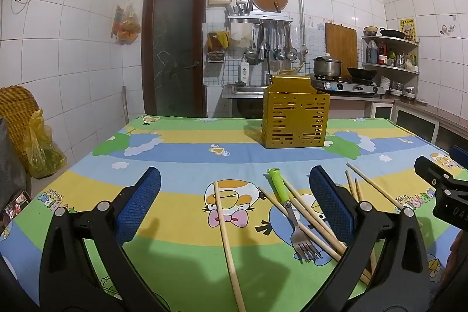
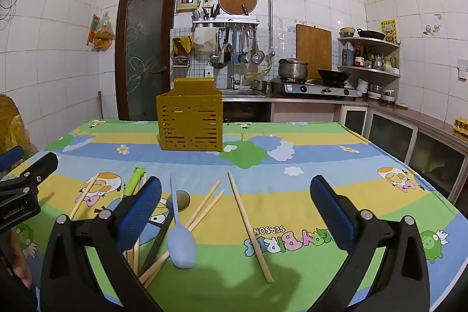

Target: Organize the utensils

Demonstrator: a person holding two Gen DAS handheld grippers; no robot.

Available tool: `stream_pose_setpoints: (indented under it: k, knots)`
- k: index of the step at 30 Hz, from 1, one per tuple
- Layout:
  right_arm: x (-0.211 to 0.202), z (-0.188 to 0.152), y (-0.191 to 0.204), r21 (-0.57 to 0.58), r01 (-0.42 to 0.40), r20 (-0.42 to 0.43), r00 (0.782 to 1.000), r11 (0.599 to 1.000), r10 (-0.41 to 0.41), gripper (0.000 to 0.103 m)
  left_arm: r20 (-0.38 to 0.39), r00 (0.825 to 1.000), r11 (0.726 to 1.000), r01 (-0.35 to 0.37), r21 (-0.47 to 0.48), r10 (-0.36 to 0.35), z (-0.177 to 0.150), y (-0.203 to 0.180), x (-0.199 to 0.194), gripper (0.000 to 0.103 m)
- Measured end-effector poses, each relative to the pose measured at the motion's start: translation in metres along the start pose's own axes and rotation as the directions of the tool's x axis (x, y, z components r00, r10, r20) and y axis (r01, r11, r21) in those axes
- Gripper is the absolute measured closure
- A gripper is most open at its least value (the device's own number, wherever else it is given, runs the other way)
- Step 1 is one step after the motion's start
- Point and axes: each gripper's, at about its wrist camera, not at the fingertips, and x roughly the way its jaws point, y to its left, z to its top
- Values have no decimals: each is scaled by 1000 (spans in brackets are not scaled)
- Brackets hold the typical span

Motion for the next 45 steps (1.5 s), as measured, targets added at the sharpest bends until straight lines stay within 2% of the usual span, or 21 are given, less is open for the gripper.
stream_pose_setpoints:
  k: [45]
  knots:
    - [-3, 4, -6, -4, 28, 3, 1000, 1000, -28, 4, 1, 1000, 1000, 0, 2, 0, 0, 0, 0, 5]
